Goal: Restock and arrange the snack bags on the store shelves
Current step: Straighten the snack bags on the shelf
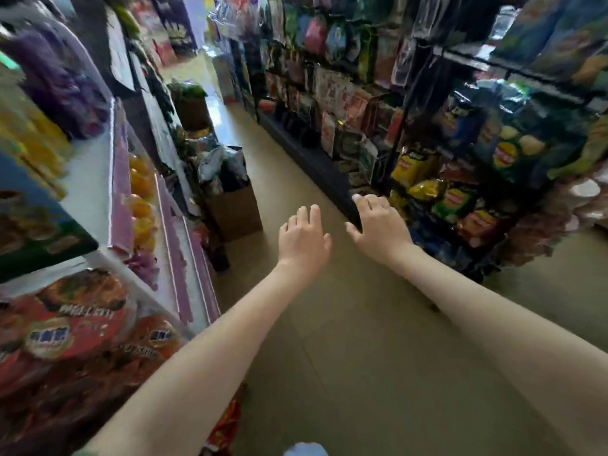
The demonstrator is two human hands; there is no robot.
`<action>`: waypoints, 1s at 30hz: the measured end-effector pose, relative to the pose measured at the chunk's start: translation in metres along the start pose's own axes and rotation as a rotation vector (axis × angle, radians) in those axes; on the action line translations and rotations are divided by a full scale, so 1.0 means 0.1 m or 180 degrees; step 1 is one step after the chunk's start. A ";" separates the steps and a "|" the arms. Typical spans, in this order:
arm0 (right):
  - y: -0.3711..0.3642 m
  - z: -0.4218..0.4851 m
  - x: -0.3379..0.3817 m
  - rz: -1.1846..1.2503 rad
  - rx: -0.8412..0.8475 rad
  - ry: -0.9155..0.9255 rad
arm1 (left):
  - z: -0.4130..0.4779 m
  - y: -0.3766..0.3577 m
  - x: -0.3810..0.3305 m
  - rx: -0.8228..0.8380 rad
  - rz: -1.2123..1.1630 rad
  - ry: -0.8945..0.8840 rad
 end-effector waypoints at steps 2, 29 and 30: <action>-0.02 0.49 -0.01 0.0016 0.0116 0.0231 | 0.36 0.08 0.14 -0.0048 0.0025 0.0277; -0.27 7.71 0.39 0.0271 0.0209 0.1619 | 6.69 1.01 2.77 -0.0352 -0.0136 0.1682; -0.27 8.03 0.44 0.0274 0.0224 0.1657 | 6.97 1.07 2.91 -0.0347 -0.0119 0.1716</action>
Point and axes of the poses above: each hand's wrist, its own z-axis towards the middle knuckle, its own y-axis out of the back of the hand, x = y × z, the point moved 8 cm from there along z, towards the middle knuckle, and after that the axes turned 10 degrees about x, right-handed, at the moved point
